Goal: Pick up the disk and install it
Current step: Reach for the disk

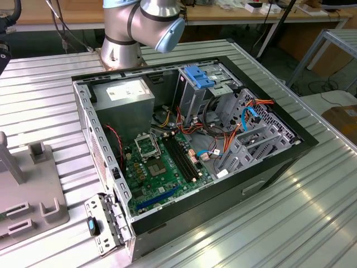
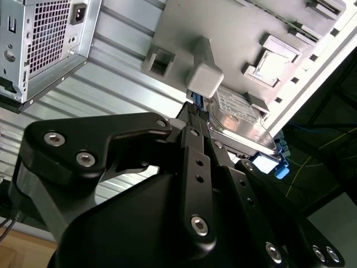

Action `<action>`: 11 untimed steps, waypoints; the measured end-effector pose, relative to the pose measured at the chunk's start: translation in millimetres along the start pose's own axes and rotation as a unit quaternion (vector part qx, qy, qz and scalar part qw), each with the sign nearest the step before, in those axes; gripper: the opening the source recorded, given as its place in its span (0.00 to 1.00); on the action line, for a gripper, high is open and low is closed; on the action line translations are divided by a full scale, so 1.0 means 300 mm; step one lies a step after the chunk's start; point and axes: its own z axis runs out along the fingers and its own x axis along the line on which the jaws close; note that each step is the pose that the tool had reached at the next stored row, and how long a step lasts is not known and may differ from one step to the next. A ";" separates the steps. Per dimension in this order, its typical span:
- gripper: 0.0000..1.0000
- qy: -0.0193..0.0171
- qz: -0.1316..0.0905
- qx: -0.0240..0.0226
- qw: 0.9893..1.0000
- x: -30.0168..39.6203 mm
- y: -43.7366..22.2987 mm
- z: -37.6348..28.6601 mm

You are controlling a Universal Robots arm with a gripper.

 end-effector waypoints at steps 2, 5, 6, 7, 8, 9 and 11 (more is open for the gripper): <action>0.11 0.000 0.000 0.000 1.000 0.001 0.000 0.000; 0.11 0.000 0.000 0.000 1.000 0.006 0.000 0.000; 0.11 0.000 0.000 0.000 1.000 0.009 -0.001 0.000; 0.11 0.000 0.000 0.000 1.000 0.010 -0.001 0.000; 0.11 0.000 0.000 0.000 1.000 0.011 -0.001 0.000; 0.11 0.000 0.000 0.000 1.000 0.012 -0.001 0.000; 0.11 0.000 0.000 0.000 1.000 0.013 -0.001 0.000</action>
